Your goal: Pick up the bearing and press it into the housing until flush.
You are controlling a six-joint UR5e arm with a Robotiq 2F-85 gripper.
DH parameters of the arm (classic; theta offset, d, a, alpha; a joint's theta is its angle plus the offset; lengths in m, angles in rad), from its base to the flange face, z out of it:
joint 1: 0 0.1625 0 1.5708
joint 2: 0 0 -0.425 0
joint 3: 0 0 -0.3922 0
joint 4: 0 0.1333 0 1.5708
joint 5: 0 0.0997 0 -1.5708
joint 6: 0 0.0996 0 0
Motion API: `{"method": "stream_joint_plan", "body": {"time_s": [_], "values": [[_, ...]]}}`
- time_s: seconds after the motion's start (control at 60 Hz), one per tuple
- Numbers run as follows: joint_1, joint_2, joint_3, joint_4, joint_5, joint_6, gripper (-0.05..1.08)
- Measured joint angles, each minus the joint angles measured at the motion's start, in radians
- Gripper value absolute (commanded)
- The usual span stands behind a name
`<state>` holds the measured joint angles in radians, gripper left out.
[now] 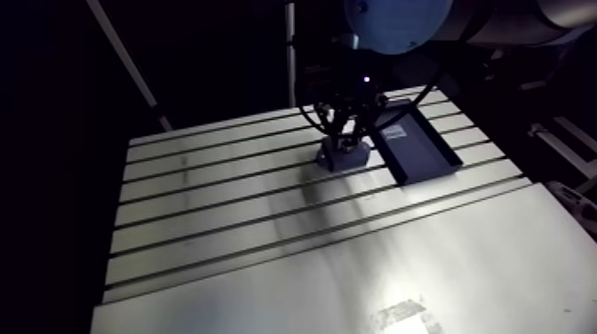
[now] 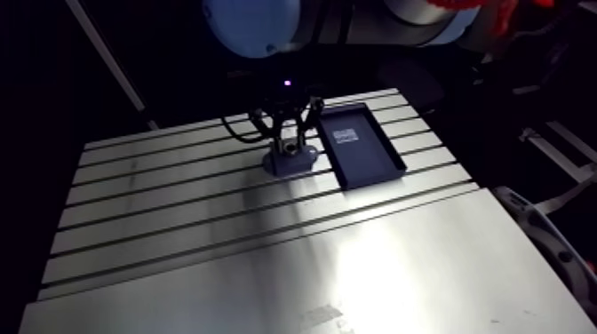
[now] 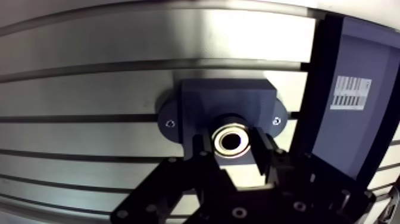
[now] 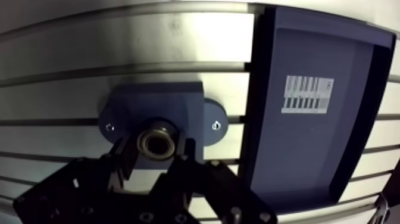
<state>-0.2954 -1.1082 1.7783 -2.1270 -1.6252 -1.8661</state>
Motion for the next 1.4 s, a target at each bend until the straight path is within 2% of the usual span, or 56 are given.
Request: {"method": "stream_joint_plan", "body": {"time_s": [1.4], "values": [[0.001, 0.000, 0.001, 0.002, -0.001, -0.002, 0.65]]}}
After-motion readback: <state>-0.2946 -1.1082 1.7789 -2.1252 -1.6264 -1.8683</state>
